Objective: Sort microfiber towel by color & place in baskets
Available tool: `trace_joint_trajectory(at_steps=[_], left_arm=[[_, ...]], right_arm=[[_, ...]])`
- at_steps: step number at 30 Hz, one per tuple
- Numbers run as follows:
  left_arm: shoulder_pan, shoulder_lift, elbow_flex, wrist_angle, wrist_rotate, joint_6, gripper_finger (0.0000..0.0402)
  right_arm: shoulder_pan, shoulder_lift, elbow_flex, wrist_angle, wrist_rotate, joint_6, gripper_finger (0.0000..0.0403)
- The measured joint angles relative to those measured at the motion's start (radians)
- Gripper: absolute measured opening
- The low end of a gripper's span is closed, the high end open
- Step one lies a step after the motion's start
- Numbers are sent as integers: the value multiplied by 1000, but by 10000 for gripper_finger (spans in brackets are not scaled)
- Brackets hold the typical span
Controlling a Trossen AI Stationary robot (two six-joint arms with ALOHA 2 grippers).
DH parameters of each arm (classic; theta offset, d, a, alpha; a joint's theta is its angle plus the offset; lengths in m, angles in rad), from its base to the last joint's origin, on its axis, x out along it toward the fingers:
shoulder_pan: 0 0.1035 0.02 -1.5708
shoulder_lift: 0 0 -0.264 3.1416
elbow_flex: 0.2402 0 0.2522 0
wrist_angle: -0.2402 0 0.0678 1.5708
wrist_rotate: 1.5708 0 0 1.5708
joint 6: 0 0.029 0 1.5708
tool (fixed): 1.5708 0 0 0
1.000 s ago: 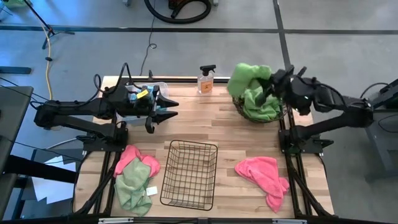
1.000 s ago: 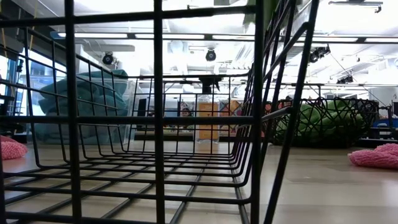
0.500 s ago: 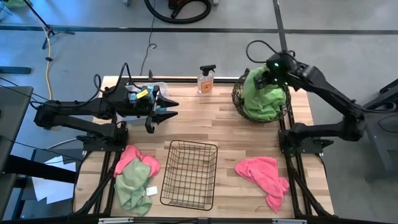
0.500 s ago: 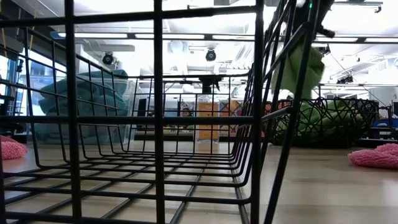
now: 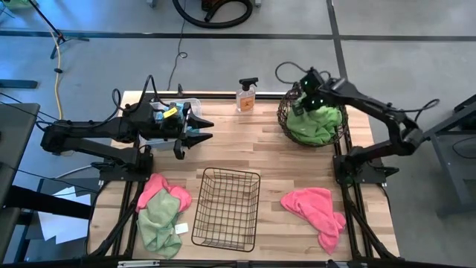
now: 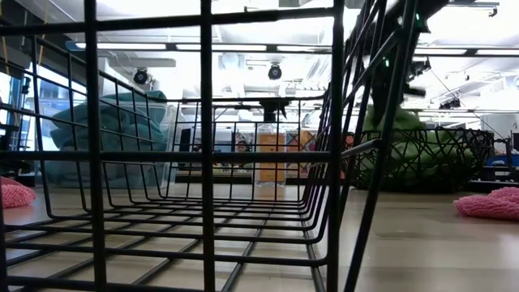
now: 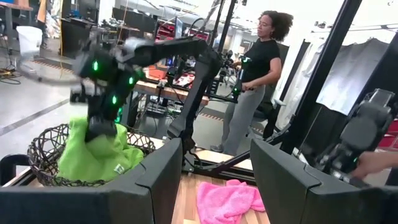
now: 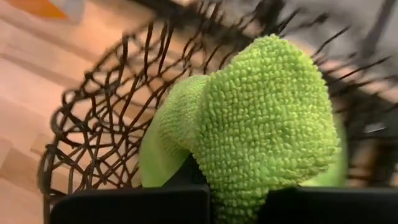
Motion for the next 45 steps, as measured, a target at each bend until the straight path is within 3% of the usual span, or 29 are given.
trace_joint_trajectory(at_steps=[5,12,17,25,29,40,42,45], left_arm=[[0,0,0,0,0,0,179],[0,0,0,0,0,-22,179],[0,0,0,0,0,-42,179],[0,0,0,0,0,-42,179],[0,0,0,0,0,-42,179],[0,0,0,0,0,-42,179],[0,0,0,0,0,-42,179],[0,0,0,0,0,-42,179]], right_arm=[[0,1,-185,146,-70,96,5],[0,0,-324,254,-34,236,8],[0,0,-350,269,-38,249,48],[0,0,-208,122,-52,133,192],[0,0,-97,14,7,81,236],[0,0,215,-184,100,-55,248],[1,0,258,-186,75,-52,248],[20,-9,288,-165,-50,-43,248]])
